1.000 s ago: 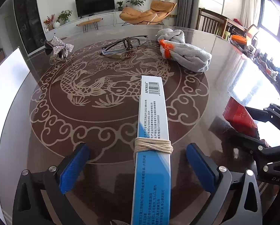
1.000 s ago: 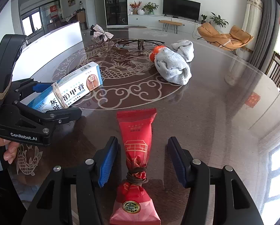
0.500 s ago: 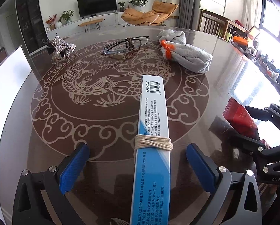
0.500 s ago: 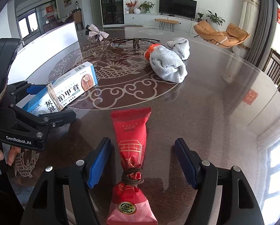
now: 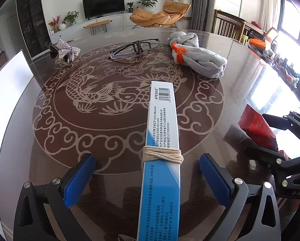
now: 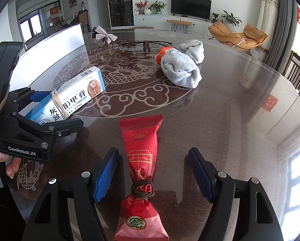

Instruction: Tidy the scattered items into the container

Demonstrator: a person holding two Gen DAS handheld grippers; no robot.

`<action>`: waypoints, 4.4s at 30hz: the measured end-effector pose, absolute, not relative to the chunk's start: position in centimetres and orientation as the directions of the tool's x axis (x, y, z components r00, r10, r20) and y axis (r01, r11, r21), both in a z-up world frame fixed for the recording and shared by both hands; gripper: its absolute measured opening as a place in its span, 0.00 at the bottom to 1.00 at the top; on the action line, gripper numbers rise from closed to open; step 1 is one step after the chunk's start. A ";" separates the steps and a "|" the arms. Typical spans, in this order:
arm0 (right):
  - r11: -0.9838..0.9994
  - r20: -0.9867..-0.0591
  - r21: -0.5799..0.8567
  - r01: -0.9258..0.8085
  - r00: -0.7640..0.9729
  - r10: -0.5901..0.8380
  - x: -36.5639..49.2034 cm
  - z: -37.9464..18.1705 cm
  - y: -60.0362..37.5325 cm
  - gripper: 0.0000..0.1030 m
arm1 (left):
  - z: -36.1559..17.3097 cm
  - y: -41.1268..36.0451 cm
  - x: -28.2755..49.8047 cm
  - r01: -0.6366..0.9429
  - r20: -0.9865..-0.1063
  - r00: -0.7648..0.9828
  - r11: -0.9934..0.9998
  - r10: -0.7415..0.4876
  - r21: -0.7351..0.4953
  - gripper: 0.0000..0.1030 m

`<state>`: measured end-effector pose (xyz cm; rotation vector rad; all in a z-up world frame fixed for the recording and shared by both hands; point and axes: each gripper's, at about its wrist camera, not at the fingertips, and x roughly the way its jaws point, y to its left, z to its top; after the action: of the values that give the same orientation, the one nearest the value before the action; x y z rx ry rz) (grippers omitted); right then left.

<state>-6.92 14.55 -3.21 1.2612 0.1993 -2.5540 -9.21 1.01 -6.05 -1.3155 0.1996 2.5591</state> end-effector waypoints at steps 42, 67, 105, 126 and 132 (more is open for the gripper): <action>-0.589 -0.632 0.207 0.782 -0.353 -0.690 -15.2 14.5 -21.5 0.18 | 11.9 -35.4 -7.5 0.153 -0.689 -0.721 -0.954 0.071 -0.258 0.24; -0.768 -0.934 0.059 0.637 -0.236 -0.267 -36.6 2.8 -42.0 0.45 | -2.9 -48.0 -26.0 0.445 -0.948 -0.317 -0.878 0.032 -0.179 0.60; -0.994 -0.797 -0.005 0.113 -0.601 -0.065 -9.1 -2.4 16.4 0.71 | -6.1 -0.9 -12.9 -0.173 -0.817 -0.568 -0.985 0.103 -0.004 1.00; -0.993 -0.798 -0.002 0.117 -0.599 -0.069 -10.2 -2.8 15.5 0.76 | -6.2 -1.0 -12.9 -0.164 -0.814 -0.573 -0.986 0.097 -0.002 1.00; -0.993 -0.797 -0.001 0.116 -0.600 -0.069 -10.2 -2.9 15.3 0.76 | -6.2 -1.1 -12.9 -0.161 -0.813 -0.574 -0.987 0.095 -0.002 1.00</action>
<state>-10.23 15.34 -2.85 1.3519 0.0799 -2.7199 -12.89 -1.11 -6.23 -1.3693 0.1085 2.6634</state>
